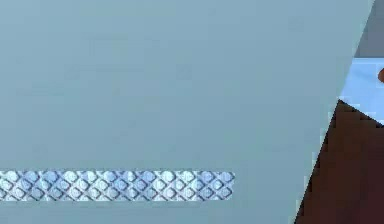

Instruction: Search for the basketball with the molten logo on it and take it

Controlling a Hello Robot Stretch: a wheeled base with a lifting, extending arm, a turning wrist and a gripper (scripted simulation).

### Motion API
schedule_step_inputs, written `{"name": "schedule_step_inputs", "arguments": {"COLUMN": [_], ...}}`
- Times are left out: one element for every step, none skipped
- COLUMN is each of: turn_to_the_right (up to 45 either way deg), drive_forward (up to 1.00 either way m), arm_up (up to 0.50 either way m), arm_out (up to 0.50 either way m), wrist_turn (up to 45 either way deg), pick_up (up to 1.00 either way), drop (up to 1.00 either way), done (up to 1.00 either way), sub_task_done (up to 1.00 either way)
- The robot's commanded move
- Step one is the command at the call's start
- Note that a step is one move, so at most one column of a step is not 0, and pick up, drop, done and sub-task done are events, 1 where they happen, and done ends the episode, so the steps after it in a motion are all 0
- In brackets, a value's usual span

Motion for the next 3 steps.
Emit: {"name": "schedule_step_inputs", "arguments": {"turn_to_the_right": [45.0,45.0,45.0], "drive_forward": [0.0,0.0,0.0], "arm_up": [0.0,0.0,0.0], "arm_out": [0.0,0.0,0.0], "wrist_turn": [0.0,0.0,0.0], "pick_up": [0.0,0.0,0.0], "drop": [0.0,0.0,0.0], "done": [0.0,0.0,0.0], "sub_task_done": [0.0,0.0,0.0]}}
